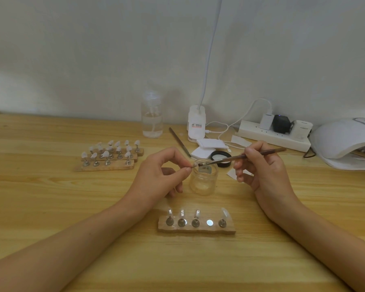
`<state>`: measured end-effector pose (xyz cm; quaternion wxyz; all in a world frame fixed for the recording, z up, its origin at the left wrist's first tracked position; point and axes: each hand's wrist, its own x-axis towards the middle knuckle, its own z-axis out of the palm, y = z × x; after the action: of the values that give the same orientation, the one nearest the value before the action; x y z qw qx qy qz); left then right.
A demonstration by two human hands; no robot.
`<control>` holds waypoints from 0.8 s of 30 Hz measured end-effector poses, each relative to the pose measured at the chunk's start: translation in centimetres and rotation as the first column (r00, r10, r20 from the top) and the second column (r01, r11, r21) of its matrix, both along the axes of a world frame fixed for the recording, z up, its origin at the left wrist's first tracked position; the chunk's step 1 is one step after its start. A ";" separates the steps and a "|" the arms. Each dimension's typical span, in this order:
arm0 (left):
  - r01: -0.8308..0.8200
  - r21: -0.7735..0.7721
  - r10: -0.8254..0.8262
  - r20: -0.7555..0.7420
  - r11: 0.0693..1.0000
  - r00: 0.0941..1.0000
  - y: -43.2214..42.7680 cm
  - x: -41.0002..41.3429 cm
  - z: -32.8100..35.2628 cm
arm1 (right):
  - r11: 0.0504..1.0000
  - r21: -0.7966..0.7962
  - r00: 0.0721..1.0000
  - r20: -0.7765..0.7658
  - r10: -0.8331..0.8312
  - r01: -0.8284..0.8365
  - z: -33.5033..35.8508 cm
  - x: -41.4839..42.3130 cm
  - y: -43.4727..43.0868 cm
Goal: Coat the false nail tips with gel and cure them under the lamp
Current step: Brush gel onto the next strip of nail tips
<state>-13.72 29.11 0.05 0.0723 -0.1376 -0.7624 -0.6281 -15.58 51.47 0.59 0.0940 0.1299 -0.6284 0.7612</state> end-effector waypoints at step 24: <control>0.016 -0.002 -0.016 -0.016 1.000 1.000 -0.1 0.0 0.0 | 0.999 0.026 1.000 -0.009 0.020 -0.020 0.1 0.2 -0.2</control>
<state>-13.69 29.04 0.07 0.0733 -0.1490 -0.7614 -0.6267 -15.33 51.22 0.73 0.0875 0.1408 -0.6365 0.7532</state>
